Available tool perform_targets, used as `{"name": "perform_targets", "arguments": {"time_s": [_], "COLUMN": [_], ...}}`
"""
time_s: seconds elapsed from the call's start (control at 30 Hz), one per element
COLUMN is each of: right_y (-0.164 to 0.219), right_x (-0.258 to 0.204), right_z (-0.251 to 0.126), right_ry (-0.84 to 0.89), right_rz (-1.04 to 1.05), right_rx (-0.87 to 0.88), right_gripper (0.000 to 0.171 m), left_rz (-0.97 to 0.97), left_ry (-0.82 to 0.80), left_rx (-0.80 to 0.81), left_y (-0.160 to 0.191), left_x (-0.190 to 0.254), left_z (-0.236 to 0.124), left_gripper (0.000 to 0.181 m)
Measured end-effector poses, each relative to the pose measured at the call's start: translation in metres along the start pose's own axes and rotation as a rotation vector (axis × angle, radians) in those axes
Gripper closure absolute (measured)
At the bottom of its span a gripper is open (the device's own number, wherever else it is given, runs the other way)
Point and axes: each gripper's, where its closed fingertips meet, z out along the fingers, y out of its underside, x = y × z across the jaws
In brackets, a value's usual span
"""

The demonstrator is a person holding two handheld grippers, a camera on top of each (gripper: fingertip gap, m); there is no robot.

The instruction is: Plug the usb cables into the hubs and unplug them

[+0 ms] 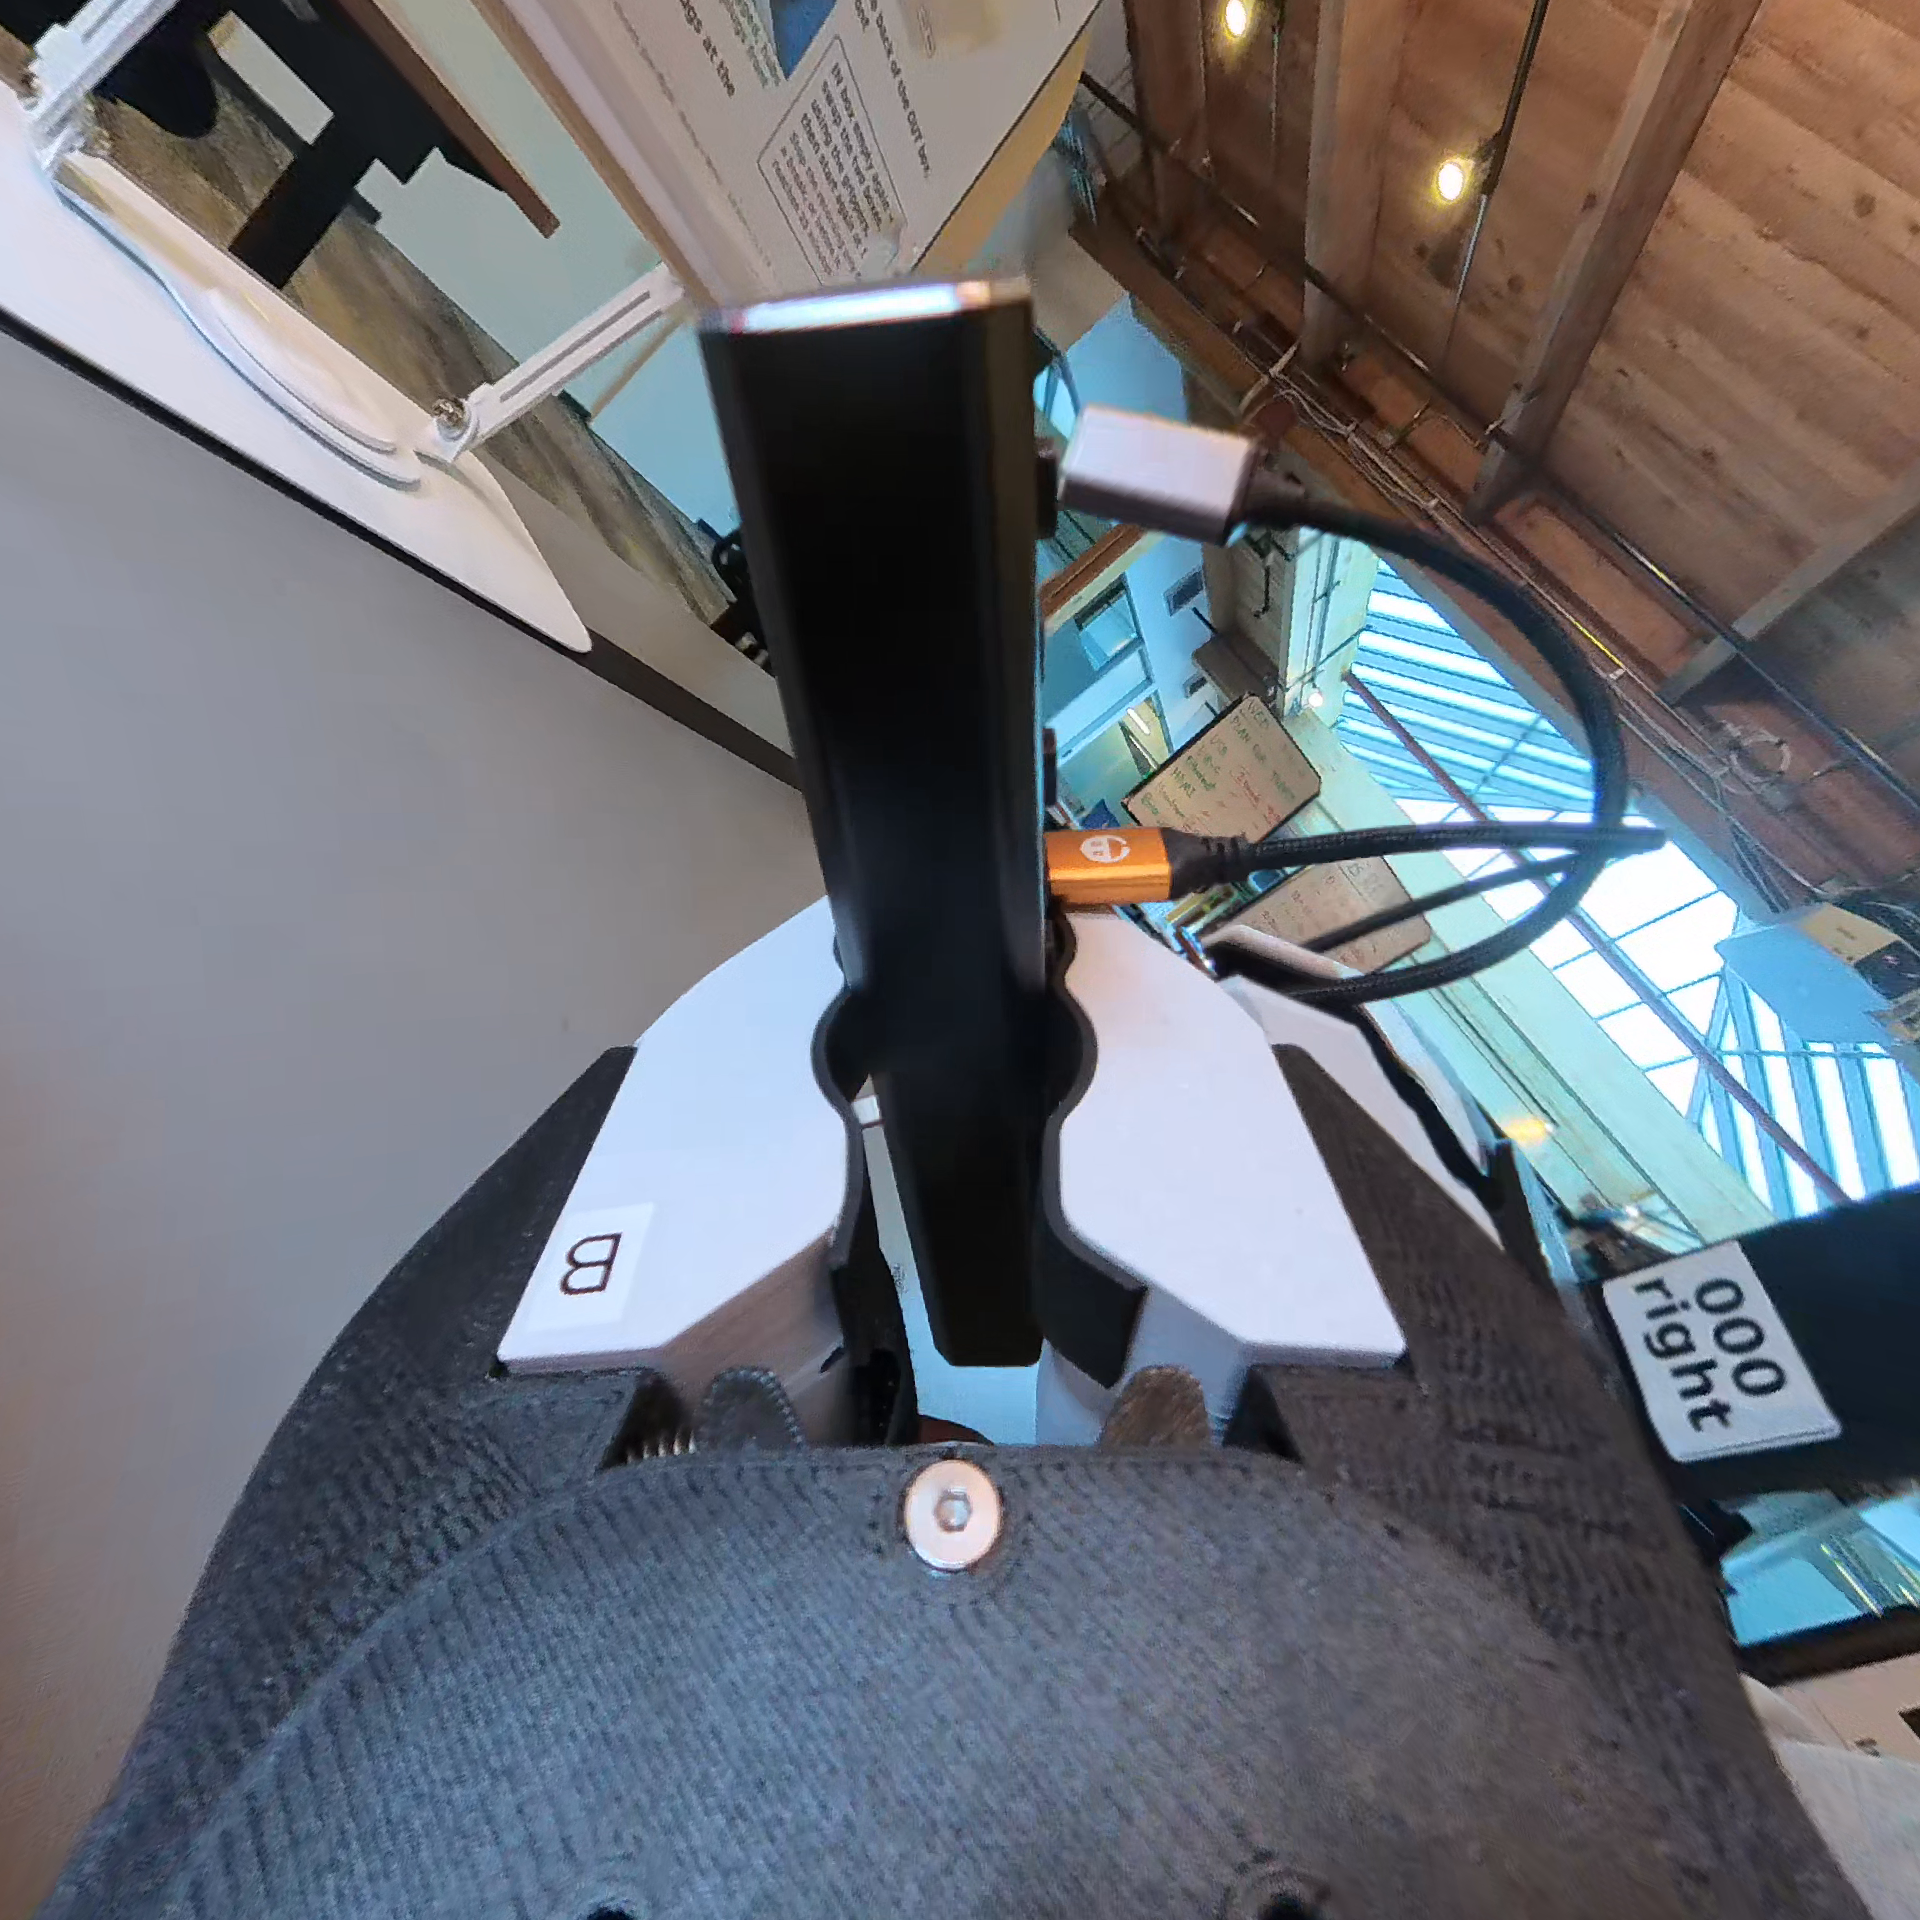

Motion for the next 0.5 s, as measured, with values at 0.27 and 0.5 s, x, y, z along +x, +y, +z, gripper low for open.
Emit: {"name": "perform_targets", "arguments": {"time_s": [0.27, 0.5], "right_y": [-0.005, 0.009], "right_x": [0.004, 0.005], "right_z": [0.000, 0.006], "right_ry": [-0.063, -0.151], "right_rz": [0.110, 0.273], "right_rx": [0.057, 0.014], "right_gripper": [0.168, 0.146], "left_rz": [0.085, 0.125], "left_ry": [-0.037, -0.077], "left_rx": [-0.003, 0.042], "left_y": [-0.006, -0.013], "left_x": [-0.001, -0.007], "left_z": [0.000, -0.006], "left_gripper": [0.151, 0.151]}}
